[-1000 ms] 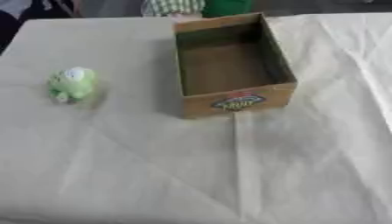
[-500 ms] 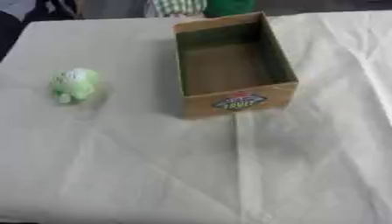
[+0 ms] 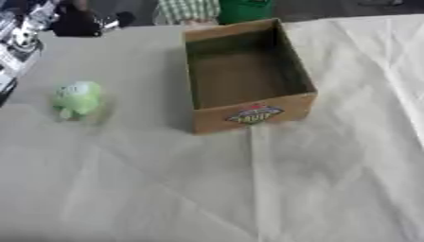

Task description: Pick up objects on the table and place them in the box.

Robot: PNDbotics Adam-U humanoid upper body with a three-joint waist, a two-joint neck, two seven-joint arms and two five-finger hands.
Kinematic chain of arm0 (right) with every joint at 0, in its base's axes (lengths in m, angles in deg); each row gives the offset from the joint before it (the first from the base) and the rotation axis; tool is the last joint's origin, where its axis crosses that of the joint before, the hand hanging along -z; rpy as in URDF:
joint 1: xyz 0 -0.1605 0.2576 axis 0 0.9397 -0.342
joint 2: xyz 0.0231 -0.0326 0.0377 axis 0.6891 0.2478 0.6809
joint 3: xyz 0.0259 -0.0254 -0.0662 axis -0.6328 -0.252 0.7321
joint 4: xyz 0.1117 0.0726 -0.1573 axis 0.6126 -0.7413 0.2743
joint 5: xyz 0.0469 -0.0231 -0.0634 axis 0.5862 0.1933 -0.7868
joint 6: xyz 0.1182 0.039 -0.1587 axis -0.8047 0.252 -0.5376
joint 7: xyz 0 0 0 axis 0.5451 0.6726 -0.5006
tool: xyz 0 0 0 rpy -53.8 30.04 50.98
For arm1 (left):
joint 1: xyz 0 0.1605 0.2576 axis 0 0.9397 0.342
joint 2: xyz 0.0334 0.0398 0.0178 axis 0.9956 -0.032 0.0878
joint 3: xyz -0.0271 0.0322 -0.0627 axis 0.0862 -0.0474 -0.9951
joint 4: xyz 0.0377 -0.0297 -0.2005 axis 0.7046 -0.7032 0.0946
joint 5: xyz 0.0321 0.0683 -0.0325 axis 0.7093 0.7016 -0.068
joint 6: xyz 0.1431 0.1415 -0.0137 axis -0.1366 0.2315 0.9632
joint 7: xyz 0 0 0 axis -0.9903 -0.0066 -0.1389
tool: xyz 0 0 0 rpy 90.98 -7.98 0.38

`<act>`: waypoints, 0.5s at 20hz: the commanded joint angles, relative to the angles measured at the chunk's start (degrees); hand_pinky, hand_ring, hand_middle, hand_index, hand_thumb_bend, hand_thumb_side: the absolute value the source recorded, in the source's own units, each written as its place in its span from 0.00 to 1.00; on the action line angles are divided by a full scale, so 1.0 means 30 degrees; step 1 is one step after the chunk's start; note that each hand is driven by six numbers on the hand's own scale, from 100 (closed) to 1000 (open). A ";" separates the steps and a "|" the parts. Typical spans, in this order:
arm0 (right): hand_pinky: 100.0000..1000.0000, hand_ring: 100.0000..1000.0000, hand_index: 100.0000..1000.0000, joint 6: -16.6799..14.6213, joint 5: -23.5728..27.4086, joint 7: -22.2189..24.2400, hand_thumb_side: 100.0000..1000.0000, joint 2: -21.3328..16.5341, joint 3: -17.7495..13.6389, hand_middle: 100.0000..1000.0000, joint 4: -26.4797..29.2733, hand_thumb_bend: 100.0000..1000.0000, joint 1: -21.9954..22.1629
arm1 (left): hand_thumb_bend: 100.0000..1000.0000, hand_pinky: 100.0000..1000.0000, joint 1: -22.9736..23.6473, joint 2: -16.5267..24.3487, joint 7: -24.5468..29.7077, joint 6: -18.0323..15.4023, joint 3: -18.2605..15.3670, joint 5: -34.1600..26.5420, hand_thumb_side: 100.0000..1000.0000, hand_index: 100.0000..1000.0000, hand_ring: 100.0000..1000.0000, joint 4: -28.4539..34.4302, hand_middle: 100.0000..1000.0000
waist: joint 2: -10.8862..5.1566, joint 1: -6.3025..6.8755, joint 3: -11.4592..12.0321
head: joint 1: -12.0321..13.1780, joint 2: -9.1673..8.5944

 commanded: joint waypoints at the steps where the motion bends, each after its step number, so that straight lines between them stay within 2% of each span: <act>1: 0.80 0.63 0.85 0.0019 0.0069 -0.0035 0.51 -0.0610 -0.0207 0.68 0.0265 0.00 -0.0036 | 0.74 0.73 -0.1447 -0.0928 0.7819 -0.2461 -0.2283 0.4981 0.79 1.00 0.93 -0.1076 0.92 | -0.0458 -0.0116 0.0092 | -0.0277 -0.0167; 3: 0.80 0.63 0.85 0.0030 0.0052 -0.0055 0.51 -0.0600 -0.0201 0.68 0.0265 0.00 -0.0013 | 0.78 0.73 -0.1776 -0.1342 1.1252 -0.3244 -0.3420 0.6036 0.76 1.00 0.94 -0.0515 0.92 | -0.0476 -0.0136 0.0108 | -0.0365 -0.0147; 5: 0.80 0.63 0.85 0.0031 0.0038 -0.0058 0.51 -0.0592 -0.0193 0.68 0.0265 0.00 -0.0009 | 0.79 0.74 -0.1883 -0.1484 1.3081 -0.3480 -0.3825 0.6463 0.74 1.00 0.94 -0.0231 0.92 | -0.0477 -0.0139 0.0078 | -0.0415 -0.0137; 9: 0.80 0.63 0.85 0.0031 0.0027 -0.0064 0.51 -0.0589 -0.0189 0.68 0.0265 0.00 -0.0006 | 0.79 0.74 -0.1916 -0.1532 1.4081 -0.3516 -0.4045 0.6609 0.74 1.00 0.94 0.0089 0.92 | -0.0476 -0.0141 0.0067 | -0.0435 -0.0136; 10: 0.80 0.63 0.85 0.0032 0.0022 -0.0067 0.51 -0.0603 -0.0190 0.68 0.0265 0.00 0.0002 | 0.84 0.75 -0.1877 -0.1492 1.4116 -0.3503 -0.4020 0.6633 0.69 1.00 0.94 0.0072 0.92 | -0.0466 -0.0133 0.0065 | -0.0507 -0.0141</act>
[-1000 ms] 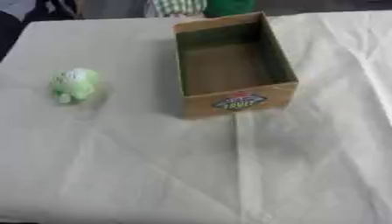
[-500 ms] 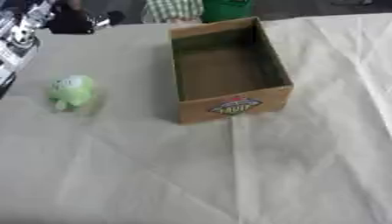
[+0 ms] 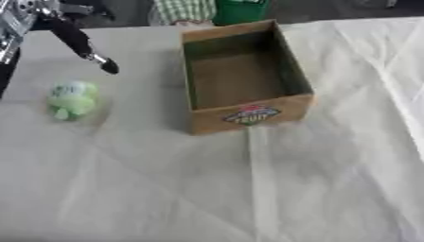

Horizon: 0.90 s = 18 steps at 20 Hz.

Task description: Pick up objects on the table and place them in the box.

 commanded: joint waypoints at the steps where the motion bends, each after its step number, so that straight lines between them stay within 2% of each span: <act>1: 0.80 0.63 0.85 -0.0009 0.0010 -0.0026 0.51 -0.0649 -0.0184 0.68 0.0265 0.00 -0.0060 | 0.85 0.75 -0.0350 0.0590 0.0813 -0.0398 -0.0215 0.0316 0.69 1.00 0.94 0.0150 0.92 | -0.0402 -0.0042 -0.0035 | -0.0215 -0.0143; 6: 0.80 0.63 0.85 0.0006 -0.0028 -0.0025 0.51 -0.0726 -0.0142 0.68 0.0265 0.00 -0.0050 | 0.85 0.76 -0.0144 0.1017 0.0828 -0.1179 0.0053 0.1013 0.62 1.00 0.94 -0.0945 0.92 | -0.0370 -0.0007 -0.0028 | -0.0352 -0.0079; 10: 0.80 0.63 0.85 0.0013 -0.0087 -0.0059 0.51 -0.0749 -0.0171 0.68 0.0265 0.00 -0.0014 | 0.83 0.75 0.0421 0.1689 0.0829 -0.1657 0.0155 0.1085 0.61 1.00 0.94 -0.0990 0.91 | -0.0330 -0.0002 -0.0002 | -0.0444 -0.0074; 14: 0.80 0.63 0.85 0.0026 -0.0139 -0.0099 0.52 -0.0758 -0.0182 0.68 0.0265 0.00 -0.0008 | 0.82 0.75 0.1633 0.2920 0.0829 -0.1563 0.0591 0.0663 0.61 1.00 0.94 -0.0010 0.93 | -0.0258 0.0019 0.0008 | -0.0600 -0.0087; 18: 0.80 0.63 0.85 0.0021 -0.0155 -0.0126 0.52 -0.0733 -0.0186 0.68 0.0265 0.00 -0.0048 | 0.81 0.74 0.2575 0.3576 0.0829 -0.1160 0.0725 0.0335 0.60 1.00 0.93 0.0556 0.92 | -0.0199 -0.0031 0.0003 | -0.0648 -0.0155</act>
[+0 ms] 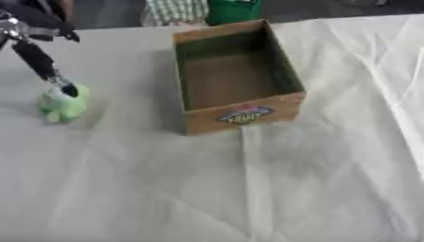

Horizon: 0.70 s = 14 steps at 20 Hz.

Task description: Pick up objects on the table and place them in the box.

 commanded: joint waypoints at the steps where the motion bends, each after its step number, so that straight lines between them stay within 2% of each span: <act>1: 0.80 0.63 0.85 0.0009 -0.0103 -0.0068 0.52 -0.0617 -0.0190 0.68 0.0265 0.00 -0.0186 | 0.81 0.74 0.0151 0.1170 0.1101 -0.0836 -0.0025 -0.0284 0.59 1.00 0.93 0.0549 0.92 | -0.0259 -0.0077 0.0003 | -0.0061 -0.0159; 8: 0.80 0.63 0.85 0.0002 -0.0134 -0.0102 0.52 -0.0522 -0.0223 0.68 0.0265 0.00 -0.0173 | 0.78 0.73 0.0771 0.1041 0.1095 -0.0478 -0.0125 -0.0327 0.61 1.00 0.91 0.0474 0.87 | -0.0178 -0.0217 -0.0117 | -0.0084 -0.0164; 14: 0.80 0.63 0.85 0.0009 -0.0186 -0.0121 0.52 -0.0444 -0.0227 0.68 0.0265 0.00 -0.0141 | 0.78 0.71 0.1034 0.0797 0.0170 0.0178 -0.0170 0.0303 0.62 1.00 0.89 0.0356 0.84 | -0.0043 -0.0304 -0.0237 | 0.0000 -0.0242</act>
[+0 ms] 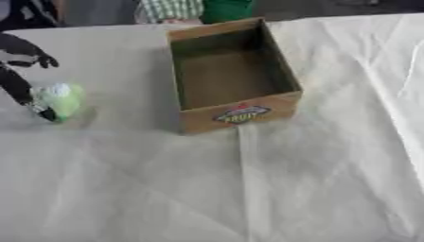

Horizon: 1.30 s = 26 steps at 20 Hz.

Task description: Pick up objects on the table and place them in the box.

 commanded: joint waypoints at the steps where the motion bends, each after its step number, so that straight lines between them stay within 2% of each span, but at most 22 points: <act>1: 0.80 0.63 0.85 -0.0029 -0.0080 -0.0043 0.52 -0.0412 -0.0218 0.68 0.0265 0.00 -0.0135 | 0.78 0.71 -0.0149 0.0418 -0.0106 -0.0042 -0.0271 0.0613 0.62 1.00 0.89 -0.0108 0.85 | -0.0220 -0.0053 -0.0047 | 0.0091 -0.0182; 9: 0.80 0.63 0.85 -0.0018 -0.0150 -0.0039 0.52 -0.0320 -0.0199 0.68 0.0265 0.00 -0.0128 | 0.74 0.70 -0.0146 -0.0188 -0.0666 0.0030 -0.0444 0.2734 0.62 1.00 0.89 -0.1716 0.85 | 0.0052 -0.0092 -0.0234 | 0.0235 -0.0330; 13: 0.80 0.63 0.85 0.0004 -0.0166 -0.0033 0.52 -0.0269 -0.0191 0.68 0.0265 0.00 -0.0125 | 0.68 0.68 -0.0246 -0.0572 -0.1415 0.0000 -0.0645 0.3168 0.62 1.00 0.87 -0.2239 0.83 | 0.0118 -0.0111 -0.0269 | 0.0279 -0.0383; 20: 0.81 0.63 0.85 0.0015 -0.0201 -0.0051 0.52 -0.0215 -0.0205 0.68 0.0265 0.00 -0.0076 | 0.63 0.66 -0.0300 -0.0962 -0.3256 0.0861 -0.0898 0.4697 0.67 1.00 0.87 -0.2716 0.83 | 0.0178 -0.0135 -0.0376 | 0.0397 -0.0568; 23: 0.81 0.64 0.85 0.0041 -0.0212 -0.0046 0.52 -0.0190 -0.0195 0.68 0.0265 0.00 -0.0055 | 0.57 0.65 -0.0317 -0.1101 -0.3757 0.0891 -0.1033 0.4879 0.67 1.00 0.85 -0.2924 0.80 | 0.0194 -0.0132 -0.0363 | 0.0413 -0.0546; 26: 0.81 0.64 0.85 0.0070 -0.0235 -0.0061 0.52 -0.0194 -0.0206 0.68 0.0265 0.00 0.0007 | 0.54 0.64 -0.0305 -0.1079 -0.3453 0.0719 -0.1118 0.4347 0.66 1.00 0.83 -0.2874 0.79 | 0.0193 -0.0125 -0.0310 | 0.0424 -0.0443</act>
